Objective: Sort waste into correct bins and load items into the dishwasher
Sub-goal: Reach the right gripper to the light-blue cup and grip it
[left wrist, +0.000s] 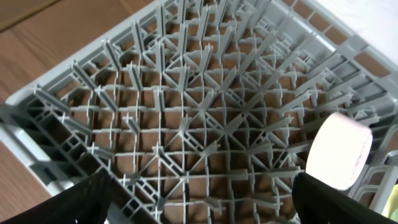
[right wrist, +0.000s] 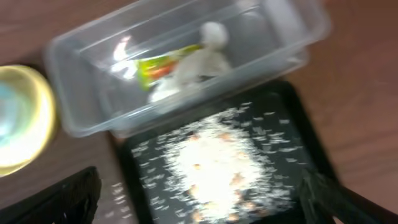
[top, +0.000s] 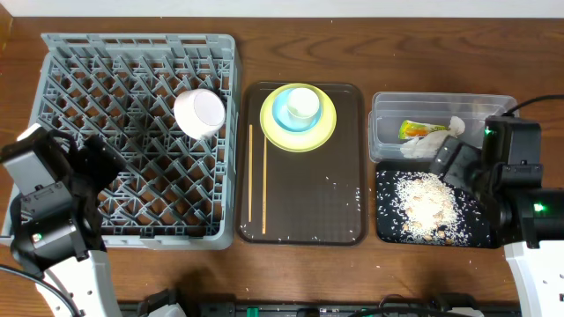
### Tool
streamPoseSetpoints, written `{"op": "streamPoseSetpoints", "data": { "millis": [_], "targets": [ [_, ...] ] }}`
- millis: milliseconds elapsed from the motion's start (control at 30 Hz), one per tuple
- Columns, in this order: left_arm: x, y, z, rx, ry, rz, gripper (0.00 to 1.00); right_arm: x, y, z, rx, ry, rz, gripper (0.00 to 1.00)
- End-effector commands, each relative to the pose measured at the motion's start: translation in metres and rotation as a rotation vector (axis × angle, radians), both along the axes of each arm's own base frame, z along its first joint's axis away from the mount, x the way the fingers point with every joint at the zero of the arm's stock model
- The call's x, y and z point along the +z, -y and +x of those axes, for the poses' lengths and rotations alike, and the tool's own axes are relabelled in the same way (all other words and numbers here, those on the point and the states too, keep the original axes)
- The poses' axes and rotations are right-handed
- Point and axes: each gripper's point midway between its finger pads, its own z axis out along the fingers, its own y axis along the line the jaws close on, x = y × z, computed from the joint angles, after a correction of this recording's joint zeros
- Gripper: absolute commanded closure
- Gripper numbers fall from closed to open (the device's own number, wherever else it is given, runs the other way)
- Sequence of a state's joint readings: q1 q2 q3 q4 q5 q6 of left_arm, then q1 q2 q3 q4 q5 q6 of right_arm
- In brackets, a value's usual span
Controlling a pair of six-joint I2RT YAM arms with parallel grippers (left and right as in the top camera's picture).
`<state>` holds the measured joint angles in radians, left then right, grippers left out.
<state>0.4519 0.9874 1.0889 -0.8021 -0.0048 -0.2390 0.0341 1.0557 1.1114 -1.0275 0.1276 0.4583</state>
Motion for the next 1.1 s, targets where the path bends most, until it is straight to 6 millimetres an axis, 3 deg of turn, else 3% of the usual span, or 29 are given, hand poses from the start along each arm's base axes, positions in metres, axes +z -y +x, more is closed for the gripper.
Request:
{"op": "streamPoseSetpoints", "data": {
  "millis": [0,100,200,333,533,633,800,933,967,1067],
  "targets": [
    [0.004,-0.002,-0.002,0.012,-0.002,0.003,0.07,0.005,-0.061,-0.002,0.211,-0.002,0.295,0.01],
    [0.002,-0.002,-0.002,0.012,-0.007,0.001,0.07,0.021,-0.105,0.006,0.503,0.078,0.345,0.01],
    [0.001,-0.003,-0.001,0.012,-0.013,-0.002,0.07,0.024,-0.138,0.012,0.682,0.089,0.281,0.01],
    [-0.003,-0.003,-0.001,0.012,-0.026,-0.009,0.07,0.029,-0.166,0.024,0.767,-0.016,0.105,0.01],
    [-0.008,-0.004,0.001,0.012,-0.042,-0.017,0.06,0.047,-0.233,0.064,0.952,-0.107,-0.073,0.01],
    [-0.010,-0.004,0.002,0.012,-0.051,-0.021,0.06,0.045,-0.268,0.090,1.029,-0.088,-0.108,0.01],
    [-0.014,-0.005,0.003,0.012,-0.064,-0.027,0.06,0.025,-0.320,0.123,1.081,-0.007,-0.082,0.01],
    [-0.015,-0.005,0.003,0.012,-0.067,-0.028,0.06,0.000,-0.330,0.149,1.071,0.014,-0.129,0.52],
    [-0.015,-0.005,0.003,0.012,-0.067,-0.028,0.06,-0.008,-0.330,0.155,1.062,0.013,-0.151,0.57],
    [-0.015,-0.005,0.003,0.012,-0.067,-0.028,0.06,-0.034,-0.335,0.174,1.054,0.011,-0.216,0.59]
  ]
}}
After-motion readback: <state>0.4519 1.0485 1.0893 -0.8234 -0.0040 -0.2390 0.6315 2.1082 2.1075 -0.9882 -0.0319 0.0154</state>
